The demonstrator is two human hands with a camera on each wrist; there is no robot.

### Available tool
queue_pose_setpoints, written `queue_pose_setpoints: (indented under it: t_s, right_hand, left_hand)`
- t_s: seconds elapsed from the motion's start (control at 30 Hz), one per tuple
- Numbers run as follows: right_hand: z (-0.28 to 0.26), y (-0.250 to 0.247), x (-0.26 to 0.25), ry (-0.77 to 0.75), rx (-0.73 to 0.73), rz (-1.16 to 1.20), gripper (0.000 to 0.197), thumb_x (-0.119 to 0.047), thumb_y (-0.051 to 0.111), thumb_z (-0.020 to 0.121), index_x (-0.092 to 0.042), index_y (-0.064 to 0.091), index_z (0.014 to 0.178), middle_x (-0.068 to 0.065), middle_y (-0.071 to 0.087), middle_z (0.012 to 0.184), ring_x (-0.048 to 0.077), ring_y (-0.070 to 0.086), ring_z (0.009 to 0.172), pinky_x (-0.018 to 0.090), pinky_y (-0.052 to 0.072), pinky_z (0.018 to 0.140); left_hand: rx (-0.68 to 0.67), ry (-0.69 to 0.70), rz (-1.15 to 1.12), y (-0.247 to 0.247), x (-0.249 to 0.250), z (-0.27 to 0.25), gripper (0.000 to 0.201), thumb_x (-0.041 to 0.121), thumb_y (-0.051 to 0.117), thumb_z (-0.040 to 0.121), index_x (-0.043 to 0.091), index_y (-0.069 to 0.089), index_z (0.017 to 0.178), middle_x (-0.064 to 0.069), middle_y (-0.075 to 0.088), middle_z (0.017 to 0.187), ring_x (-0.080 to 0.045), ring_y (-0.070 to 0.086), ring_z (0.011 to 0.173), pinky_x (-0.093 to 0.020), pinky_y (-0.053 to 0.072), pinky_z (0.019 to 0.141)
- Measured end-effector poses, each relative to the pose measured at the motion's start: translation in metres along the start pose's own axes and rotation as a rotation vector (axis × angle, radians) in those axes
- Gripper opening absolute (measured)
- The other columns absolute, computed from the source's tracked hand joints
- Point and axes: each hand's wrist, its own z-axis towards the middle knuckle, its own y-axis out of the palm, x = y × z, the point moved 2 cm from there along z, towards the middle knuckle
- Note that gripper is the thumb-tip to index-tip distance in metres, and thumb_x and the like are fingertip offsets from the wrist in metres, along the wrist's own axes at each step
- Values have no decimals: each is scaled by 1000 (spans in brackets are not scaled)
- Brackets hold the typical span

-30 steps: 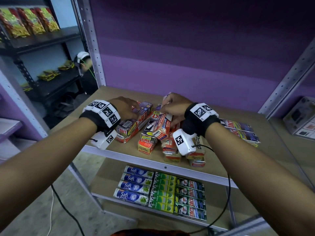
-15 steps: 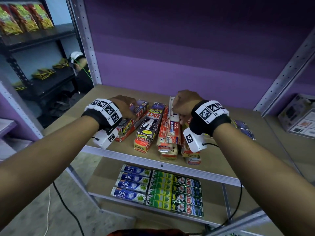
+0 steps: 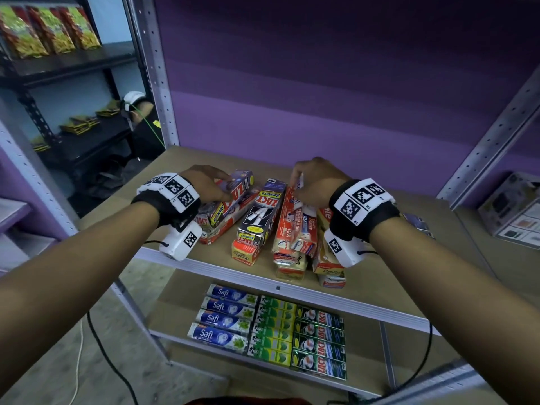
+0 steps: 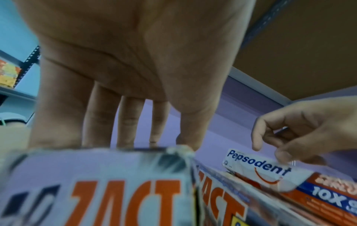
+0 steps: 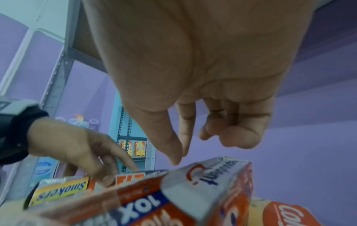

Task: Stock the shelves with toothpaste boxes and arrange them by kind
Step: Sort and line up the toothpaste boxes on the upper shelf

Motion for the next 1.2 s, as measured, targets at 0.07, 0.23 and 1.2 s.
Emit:
queue_pose_setpoints:
  t_s: [0.07, 0.23, 1.2]
  right_hand:
    - [6, 2, -6, -70, -20, -47, 21, -14, 67, 86, -31, 62, 98, -2, 43, 109, 21, 55, 99, 33, 51, 72]
    - [16, 8, -27, -239, -145, -201, 42, -20, 77, 79, -37, 61, 114, -2, 42, 111, 22, 51, 108, 35, 50, 81]
    - [41, 23, -38, -453, -174, -296, 60, -24, 81, 76, -35, 58, 130, 0, 51, 132, 22, 53, 115, 32, 44, 85]
  left_hand:
    - [11, -23, -68, -5, -5, -3, 59, 53, 77, 70, 46, 58, 126, 6, 66, 119, -6, 59, 74, -16, 41, 59]
    - [-27, -104, -266, -15, -16, -11, 48, 46, 78, 72, 49, 61, 117, 1, 74, 81, -9, 69, 57, -19, 50, 46]
    - [15, -106, -766, -20, -32, -37, 24, 43, 74, 80, 48, 71, 103, 6, 76, 91, -18, 73, 81, -32, 57, 57]
